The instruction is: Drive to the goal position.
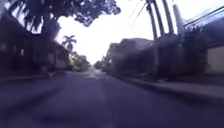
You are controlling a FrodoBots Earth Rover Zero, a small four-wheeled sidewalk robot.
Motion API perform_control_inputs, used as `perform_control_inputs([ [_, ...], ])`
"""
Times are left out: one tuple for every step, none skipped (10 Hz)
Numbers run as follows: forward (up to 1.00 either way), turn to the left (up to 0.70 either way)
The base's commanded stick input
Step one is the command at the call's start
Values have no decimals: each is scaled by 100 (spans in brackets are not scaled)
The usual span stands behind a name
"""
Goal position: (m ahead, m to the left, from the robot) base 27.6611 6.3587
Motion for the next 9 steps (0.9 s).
perform_control_inputs([
  [70,0],
  [70,0],
  [70,0],
  [70,0],
  [70,0],
  [70,0],
  [70,0],
  [70,0],
  [70,0],
])
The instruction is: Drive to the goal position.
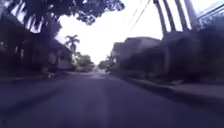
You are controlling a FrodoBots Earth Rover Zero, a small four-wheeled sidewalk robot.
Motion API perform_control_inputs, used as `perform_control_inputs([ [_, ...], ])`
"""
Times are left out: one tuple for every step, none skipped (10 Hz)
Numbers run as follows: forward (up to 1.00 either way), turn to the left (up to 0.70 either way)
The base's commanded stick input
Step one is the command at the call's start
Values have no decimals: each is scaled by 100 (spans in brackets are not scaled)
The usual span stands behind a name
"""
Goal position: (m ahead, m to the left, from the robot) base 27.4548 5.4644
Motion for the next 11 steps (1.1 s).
perform_control_inputs([
  [70,0],
  [70,0],
  [70,0],
  [70,0],
  [70,0],
  [70,0],
  [70,0],
  [70,0],
  [70,-17],
  [70,-35],
  [70,-35],
])
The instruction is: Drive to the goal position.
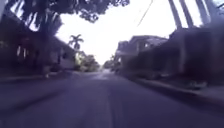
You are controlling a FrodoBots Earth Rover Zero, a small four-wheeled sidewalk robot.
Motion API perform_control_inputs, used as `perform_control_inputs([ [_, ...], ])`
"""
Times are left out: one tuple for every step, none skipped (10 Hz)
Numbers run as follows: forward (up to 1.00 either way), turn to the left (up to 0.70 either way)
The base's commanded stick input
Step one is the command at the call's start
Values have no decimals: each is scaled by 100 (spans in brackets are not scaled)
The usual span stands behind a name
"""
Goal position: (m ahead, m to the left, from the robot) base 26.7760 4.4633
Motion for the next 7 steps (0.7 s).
perform_control_inputs([
  [70,-35],
  [70,-5],
  [70,0],
  [70,0],
  [70,0],
  [70,0],
  [70,0],
])
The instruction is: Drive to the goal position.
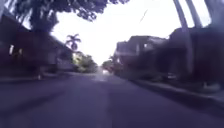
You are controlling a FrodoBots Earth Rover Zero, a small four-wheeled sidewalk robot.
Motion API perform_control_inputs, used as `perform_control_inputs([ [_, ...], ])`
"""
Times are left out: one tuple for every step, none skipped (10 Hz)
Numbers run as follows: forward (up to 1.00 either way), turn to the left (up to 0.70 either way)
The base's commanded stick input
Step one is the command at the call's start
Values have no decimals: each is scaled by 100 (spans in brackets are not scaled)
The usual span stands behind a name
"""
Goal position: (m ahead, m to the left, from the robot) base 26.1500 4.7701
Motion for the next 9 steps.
perform_control_inputs([
  [70,0],
  [70,0],
  [70,0],
  [70,0],
  [70,0],
  [70,0],
  [70,0],
  [70,0],
  [70,0],
])
